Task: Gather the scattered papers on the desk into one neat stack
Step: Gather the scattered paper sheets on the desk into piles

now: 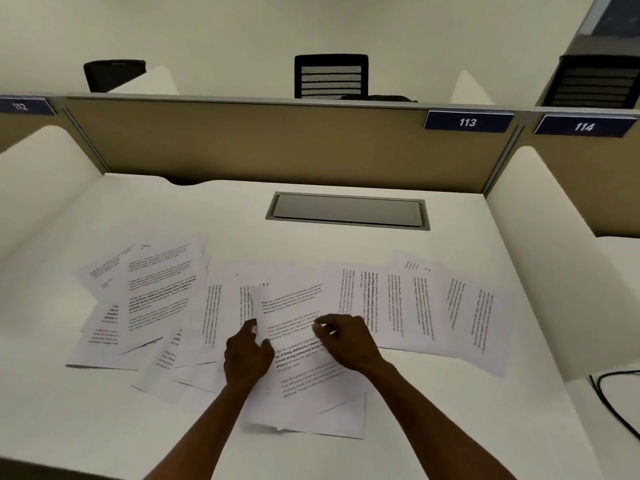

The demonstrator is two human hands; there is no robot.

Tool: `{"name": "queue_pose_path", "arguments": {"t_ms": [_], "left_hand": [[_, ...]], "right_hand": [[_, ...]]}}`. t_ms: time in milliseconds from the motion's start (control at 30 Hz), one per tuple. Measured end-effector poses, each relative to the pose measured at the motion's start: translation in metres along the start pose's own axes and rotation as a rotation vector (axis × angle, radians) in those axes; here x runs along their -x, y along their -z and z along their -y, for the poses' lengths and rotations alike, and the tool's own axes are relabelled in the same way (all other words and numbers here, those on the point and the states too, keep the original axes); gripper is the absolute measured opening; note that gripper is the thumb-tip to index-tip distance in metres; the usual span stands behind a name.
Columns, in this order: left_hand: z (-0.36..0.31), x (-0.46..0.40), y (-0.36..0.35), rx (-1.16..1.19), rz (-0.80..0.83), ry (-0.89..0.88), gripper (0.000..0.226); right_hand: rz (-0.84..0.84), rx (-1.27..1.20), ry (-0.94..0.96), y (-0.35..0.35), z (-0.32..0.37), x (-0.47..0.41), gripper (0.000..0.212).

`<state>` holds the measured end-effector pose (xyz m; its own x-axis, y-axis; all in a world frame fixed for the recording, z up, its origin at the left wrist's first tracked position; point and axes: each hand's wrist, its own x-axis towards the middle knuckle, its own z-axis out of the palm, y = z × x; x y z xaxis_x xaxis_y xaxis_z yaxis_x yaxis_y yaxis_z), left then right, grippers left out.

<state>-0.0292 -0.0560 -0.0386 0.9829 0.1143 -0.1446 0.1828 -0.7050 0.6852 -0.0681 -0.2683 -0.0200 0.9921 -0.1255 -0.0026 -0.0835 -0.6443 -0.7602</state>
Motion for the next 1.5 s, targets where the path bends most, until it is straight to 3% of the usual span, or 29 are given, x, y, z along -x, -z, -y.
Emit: {"name": "queue_pose_path", "arguments": {"t_ms": [133, 167, 267, 333, 700, 933, 1233, 1367, 1500], "left_hand": [[0.004, -0.001, 0.006, 0.030, 0.001, 0.048, 0.048], [0.005, -0.002, 0.007, 0.024, 0.003, 0.056, 0.047], [0.007, -0.001, 0.007, 0.003, 0.029, 0.053, 0.048], [0.005, 0.000, 0.005, -0.017, 0.047, 0.031, 0.049], [-0.001, 0.008, 0.002, 0.032, 0.055, -0.050, 0.055], [-0.007, 0.012, 0.002, 0.201, 0.049, 0.031, 0.049], [-0.007, 0.008, 0.004, 0.342, 0.083, 0.095, 0.043], [-0.005, 0.005, 0.006, 0.361, 0.109, 0.117, 0.045], [-0.001, -0.001, 0.010, 0.406, 0.127, 0.147, 0.044]], "right_hand": [[-0.299, 0.214, 0.012, 0.017, -0.018, 0.001, 0.026], [-0.296, 0.294, -0.006, 0.022, -0.026, 0.003, 0.028], [0.048, 0.535, -0.122, 0.021, -0.044, 0.013, 0.048], [0.176, 0.575, -0.132, 0.014, -0.049, 0.021, 0.058], [0.156, 0.591, 0.006, -0.036, 0.001, 0.040, 0.075], [0.175, 0.615, -0.003, -0.049, 0.006, 0.033, 0.078], [0.263, 0.653, 0.016, -0.049, 0.005, 0.036, 0.097], [0.300, 0.705, 0.085, -0.046, 0.006, 0.038, 0.081], [0.222, 0.764, 0.328, -0.043, 0.010, 0.052, 0.035]]}}
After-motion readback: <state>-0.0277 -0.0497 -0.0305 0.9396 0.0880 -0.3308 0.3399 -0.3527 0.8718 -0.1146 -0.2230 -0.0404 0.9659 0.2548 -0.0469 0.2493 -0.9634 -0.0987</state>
